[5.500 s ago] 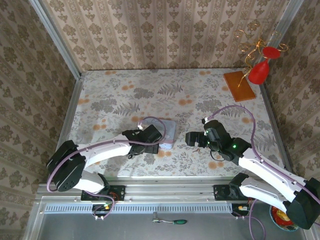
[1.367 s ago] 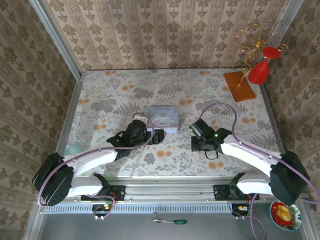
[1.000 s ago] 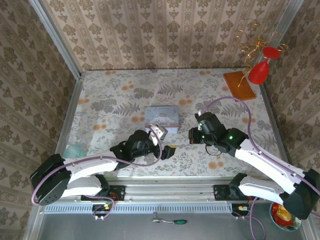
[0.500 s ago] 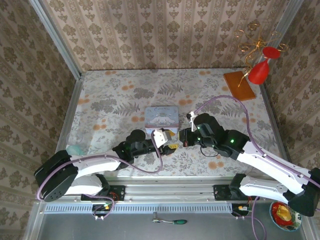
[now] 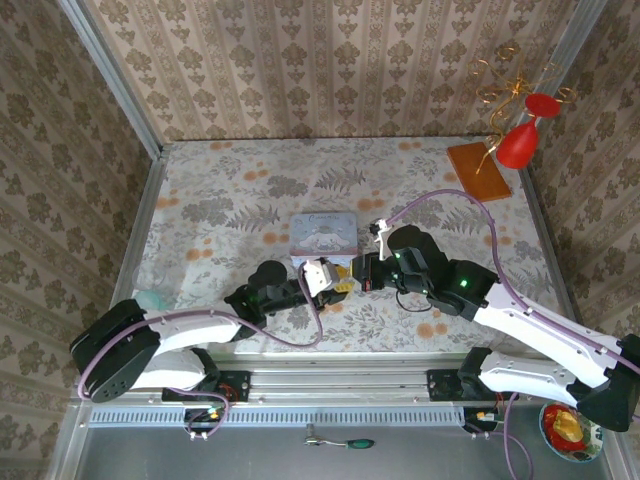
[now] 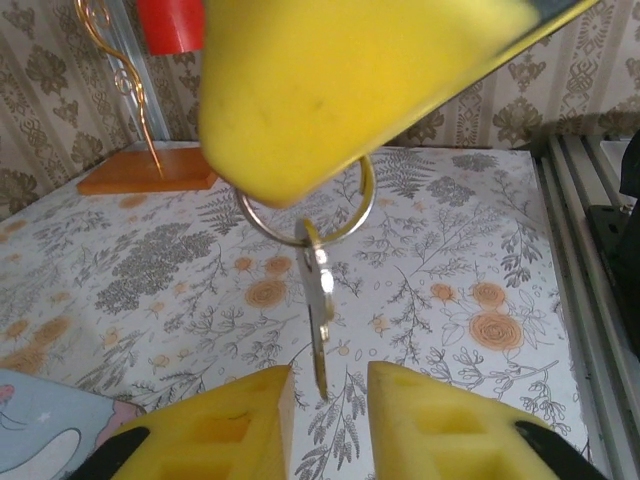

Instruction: Unlock a padlock with a key

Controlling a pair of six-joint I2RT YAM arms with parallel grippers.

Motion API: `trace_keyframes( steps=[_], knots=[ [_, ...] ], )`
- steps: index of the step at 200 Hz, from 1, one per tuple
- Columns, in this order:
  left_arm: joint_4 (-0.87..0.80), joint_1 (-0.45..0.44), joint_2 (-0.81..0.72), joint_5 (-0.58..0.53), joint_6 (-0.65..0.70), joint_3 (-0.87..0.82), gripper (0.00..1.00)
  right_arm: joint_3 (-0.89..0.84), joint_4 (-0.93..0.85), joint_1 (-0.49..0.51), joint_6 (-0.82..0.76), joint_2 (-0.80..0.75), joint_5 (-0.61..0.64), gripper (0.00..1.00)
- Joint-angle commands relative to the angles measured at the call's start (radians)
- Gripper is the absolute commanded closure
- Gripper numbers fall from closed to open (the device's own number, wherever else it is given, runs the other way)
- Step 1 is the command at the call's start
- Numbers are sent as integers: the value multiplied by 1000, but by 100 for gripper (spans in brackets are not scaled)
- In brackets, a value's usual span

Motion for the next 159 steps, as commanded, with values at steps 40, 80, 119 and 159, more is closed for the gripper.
trace_keyframes(
  steps=[40, 80, 119, 159],
  knots=[
    [52, 18, -23, -1, -25, -9, 74, 13, 37, 8, 20, 15, -19, 100],
    [120, 20, -20, -12, -24, -38, 76, 7, 44, 10, 25, 22, -17, 100],
    [214, 36, 1, 3, -11, -75, 90, 18, 25, 9, 45, 31, 14, 100],
    [231, 43, 0, -16, -14, -80, 97, 15, 32, 9, 63, 42, 23, 100]
  ],
)
